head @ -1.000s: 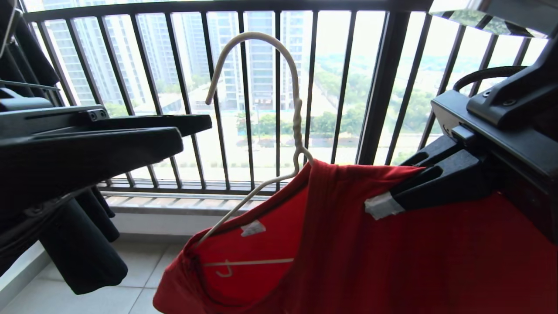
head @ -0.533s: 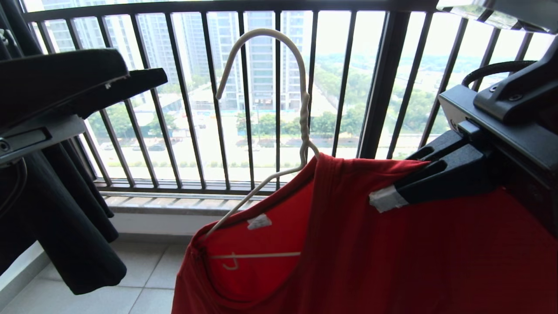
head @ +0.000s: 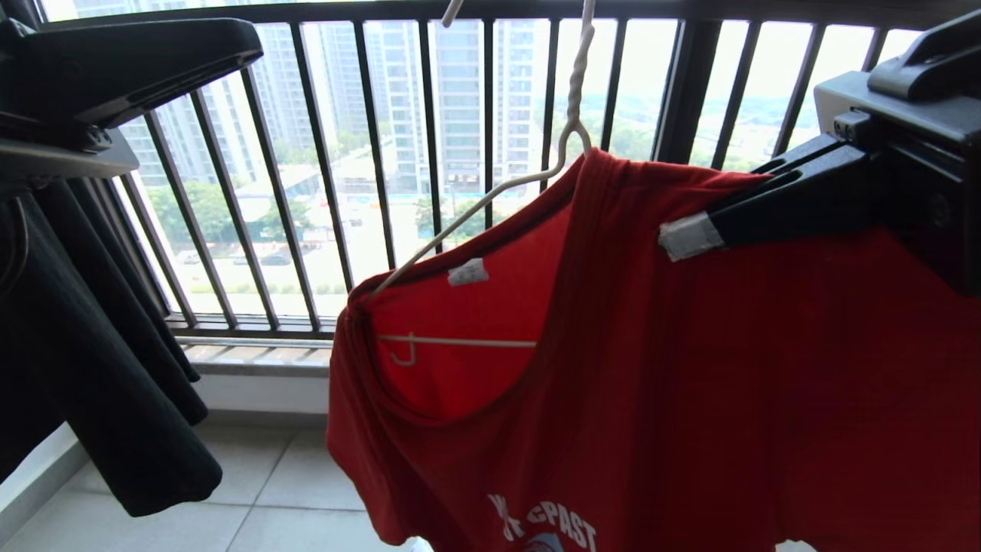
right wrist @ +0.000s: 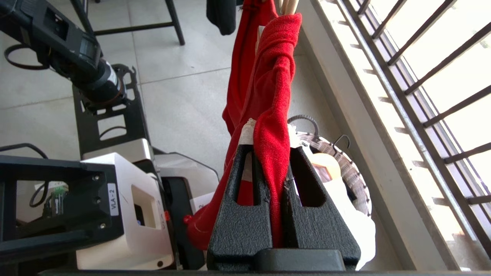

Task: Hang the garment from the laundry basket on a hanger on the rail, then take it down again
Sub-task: Hang the clothes rack on the clothesline

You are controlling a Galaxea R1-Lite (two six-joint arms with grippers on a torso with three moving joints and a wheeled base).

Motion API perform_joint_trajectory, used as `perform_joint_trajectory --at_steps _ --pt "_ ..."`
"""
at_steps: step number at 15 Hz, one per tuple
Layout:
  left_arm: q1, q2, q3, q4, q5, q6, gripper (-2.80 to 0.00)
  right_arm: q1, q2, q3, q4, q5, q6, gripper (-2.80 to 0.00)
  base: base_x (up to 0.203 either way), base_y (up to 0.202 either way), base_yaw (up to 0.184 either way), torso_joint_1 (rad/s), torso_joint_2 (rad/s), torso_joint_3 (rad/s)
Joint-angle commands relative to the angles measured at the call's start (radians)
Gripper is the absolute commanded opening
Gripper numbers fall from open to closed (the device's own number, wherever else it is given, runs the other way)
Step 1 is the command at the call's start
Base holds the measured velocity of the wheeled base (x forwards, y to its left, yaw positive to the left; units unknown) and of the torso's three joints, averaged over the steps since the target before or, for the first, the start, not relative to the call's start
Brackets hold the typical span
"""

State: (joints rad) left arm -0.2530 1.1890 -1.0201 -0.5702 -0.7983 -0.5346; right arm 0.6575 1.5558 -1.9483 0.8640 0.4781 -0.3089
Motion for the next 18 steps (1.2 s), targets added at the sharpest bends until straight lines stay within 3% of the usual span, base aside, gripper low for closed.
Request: perform_joint_trajectory --at_steps 1,3,8,10,14,16,18 --pt "0.002 0.039 -0.115 0.153 0.054 -0.002 -2.80 -0.015 -0.016 0.006 -0.055 -0.002 0.045 -2.80 0.000 0.000 0.000 0.000 0.00 0.000" --pt "0.001 0.082 -0.176 0.231 0.090 -0.002 -2.80 -0.023 -0.022 0.023 -0.113 -0.022 0.081 -2.80 0.000 0.000 0.000 0.000 0.00 0.000" --pt "0.001 0.116 -0.213 0.271 0.095 0.000 -2.80 -0.027 -0.080 0.195 -0.379 -0.097 0.176 -2.80 0.000 0.000 0.000 0.000 0.00 0.000" --pt "0.001 0.121 -0.282 0.389 0.102 0.001 -2.80 -0.027 -0.103 0.236 -0.457 -0.134 0.223 -2.80 0.000 0.000 0.000 0.000 0.00 0.000" --pt "-0.001 0.219 -0.510 0.696 0.247 0.021 -2.80 -0.025 -0.129 0.253 -0.465 -0.196 0.271 -2.80 0.000 0.000 0.000 0.000 0.00 0.000" --pt "-0.011 0.239 -0.540 0.734 0.320 0.024 -2.80 -0.027 -0.133 0.270 -0.467 -0.226 0.275 -2.80 0.000 0.000 0.000 0.000 0.00 0.000" --pt "-0.023 0.239 -0.542 0.734 0.344 0.024 -2.80 -0.026 -0.134 0.278 -0.467 -0.310 0.277 -2.80 0.000 0.000 0.000 0.000 0.00 0.000"
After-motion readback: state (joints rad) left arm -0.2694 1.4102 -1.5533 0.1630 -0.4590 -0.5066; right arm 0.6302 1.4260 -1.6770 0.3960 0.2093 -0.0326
